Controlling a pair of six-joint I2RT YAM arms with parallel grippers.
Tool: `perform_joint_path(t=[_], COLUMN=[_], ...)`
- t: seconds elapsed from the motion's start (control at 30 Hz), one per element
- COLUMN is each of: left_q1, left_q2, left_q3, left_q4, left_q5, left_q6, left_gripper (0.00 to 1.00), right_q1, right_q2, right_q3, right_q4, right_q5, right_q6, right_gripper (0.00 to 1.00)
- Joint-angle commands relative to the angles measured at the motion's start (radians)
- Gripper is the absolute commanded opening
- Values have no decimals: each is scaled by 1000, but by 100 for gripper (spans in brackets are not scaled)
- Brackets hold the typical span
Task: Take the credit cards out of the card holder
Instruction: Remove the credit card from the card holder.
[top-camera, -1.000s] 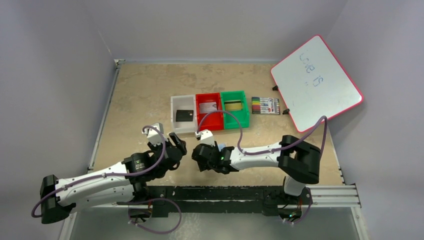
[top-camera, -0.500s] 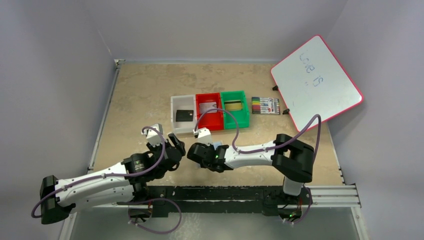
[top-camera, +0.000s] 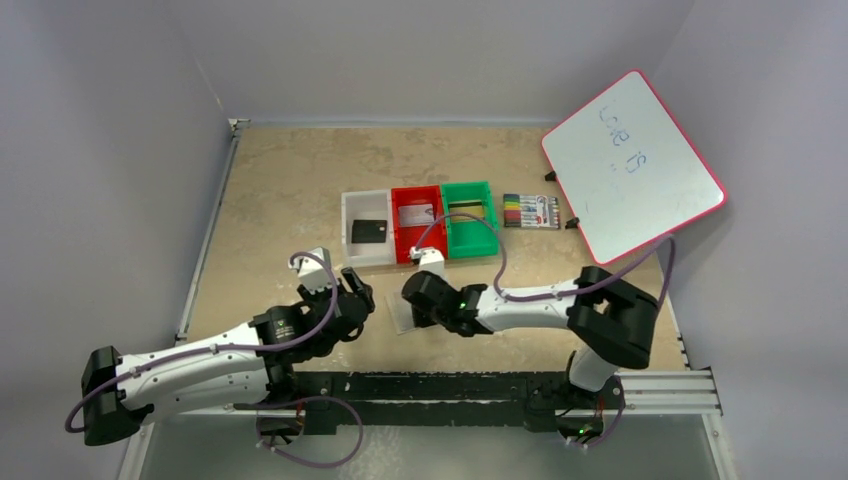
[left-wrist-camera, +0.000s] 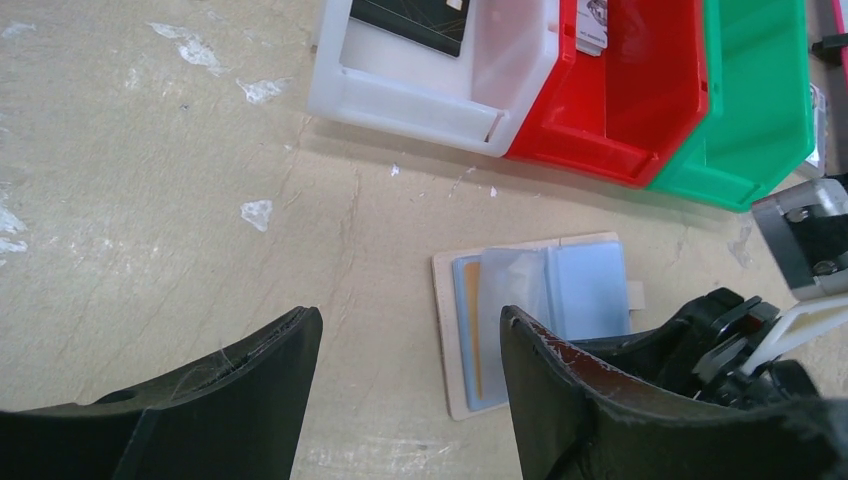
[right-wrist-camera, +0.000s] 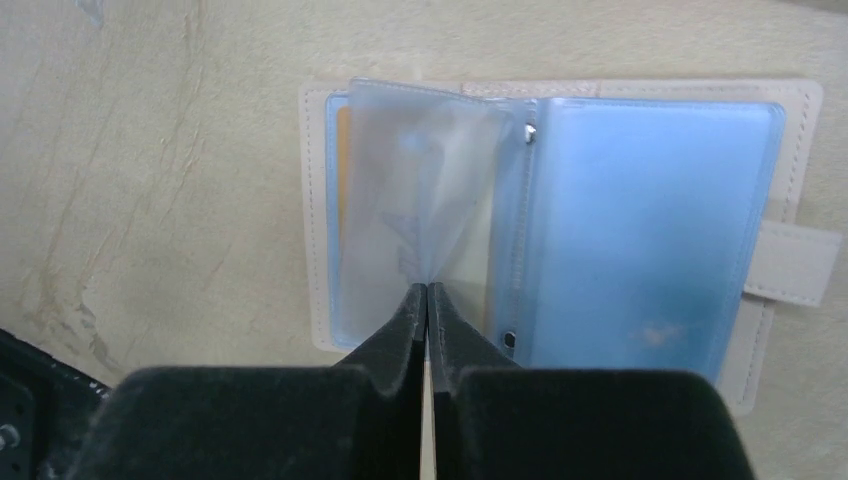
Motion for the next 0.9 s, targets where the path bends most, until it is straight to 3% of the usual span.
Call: perform_joint_path(t=[0.0, 0.27, 0.57, 0.87], left_q1=[-2, -3, -1, 22], left_q2=[4, 64, 243, 394], left_q3=[-2, -23, -41, -60], left_q4=[75, 296, 592, 745], left_q5=[12, 119, 210, 230], left_q6=[29, 93, 95, 45], left_gripper=[66, 68, 72, 73], right_q1=[-74, -159, -218, -229], right_q2=[-125, -197, -221, -224], right_q3=[-123, -243, -339, -371], right_q4=[211, 354, 469, 502], right_q5=[-143, -247, -310, -318], right_q6=[25, 77, 118, 131], right_gripper=[0, 0, 0, 0])
